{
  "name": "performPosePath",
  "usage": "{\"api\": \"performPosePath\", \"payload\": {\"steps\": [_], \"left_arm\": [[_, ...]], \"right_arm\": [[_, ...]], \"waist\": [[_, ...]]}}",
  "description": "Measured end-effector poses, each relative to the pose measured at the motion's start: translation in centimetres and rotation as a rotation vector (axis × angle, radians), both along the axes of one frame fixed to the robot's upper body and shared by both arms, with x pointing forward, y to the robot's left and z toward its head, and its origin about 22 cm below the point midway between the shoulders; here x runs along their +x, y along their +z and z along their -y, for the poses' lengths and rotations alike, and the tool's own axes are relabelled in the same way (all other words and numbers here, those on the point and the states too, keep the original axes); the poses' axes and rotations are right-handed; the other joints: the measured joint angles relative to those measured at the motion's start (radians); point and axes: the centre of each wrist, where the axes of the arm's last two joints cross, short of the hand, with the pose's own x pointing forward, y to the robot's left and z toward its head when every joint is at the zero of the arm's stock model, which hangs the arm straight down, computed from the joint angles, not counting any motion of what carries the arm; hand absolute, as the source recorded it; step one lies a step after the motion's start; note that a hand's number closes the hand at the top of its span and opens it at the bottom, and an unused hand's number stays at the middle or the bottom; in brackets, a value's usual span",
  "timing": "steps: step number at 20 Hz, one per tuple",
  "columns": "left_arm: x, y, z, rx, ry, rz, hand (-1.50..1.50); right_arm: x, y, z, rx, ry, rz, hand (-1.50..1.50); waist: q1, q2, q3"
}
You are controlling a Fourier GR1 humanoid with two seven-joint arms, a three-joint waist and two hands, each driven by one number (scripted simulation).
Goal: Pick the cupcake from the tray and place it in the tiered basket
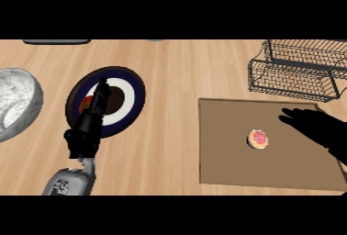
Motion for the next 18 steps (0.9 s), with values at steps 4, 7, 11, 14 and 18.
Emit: {"api": "performPosePath", "payload": {"steps": [4,7,11,14,18], "left_arm": [[-0.3,-0.1,-0.1,0.001,0.001,-0.004,0.00],[0.0,0.2,-0.2,-0.002,0.003,0.000,0.00],[0.1,0.1,-0.5,0.003,0.011,0.000,0.00],[0.1,-0.1,-0.7,0.006,0.010,-0.002,0.00],[-0.2,0.2,-0.9,0.006,0.013,-0.003,0.00]], "right_arm": [[0.9,-1.3,0.2,-0.014,-0.027,0.031,-1.50],[1.2,-2.3,0.2,-0.028,-0.068,0.043,-1.50],[1.8,-3.4,0.8,-0.027,-0.096,0.030,-1.50],[2.7,-3.7,1.5,-0.017,-0.105,0.003,-1.50],[2.9,-5.1,1.6,-0.011,-0.095,-0.019,-1.50]], "waist": [[0.000,0.000,0.000],[-0.001,0.000,0.000],[-0.001,0.000,0.000],[-0.001,0.000,0.000],[-0.001,0.000,0.000]]}}
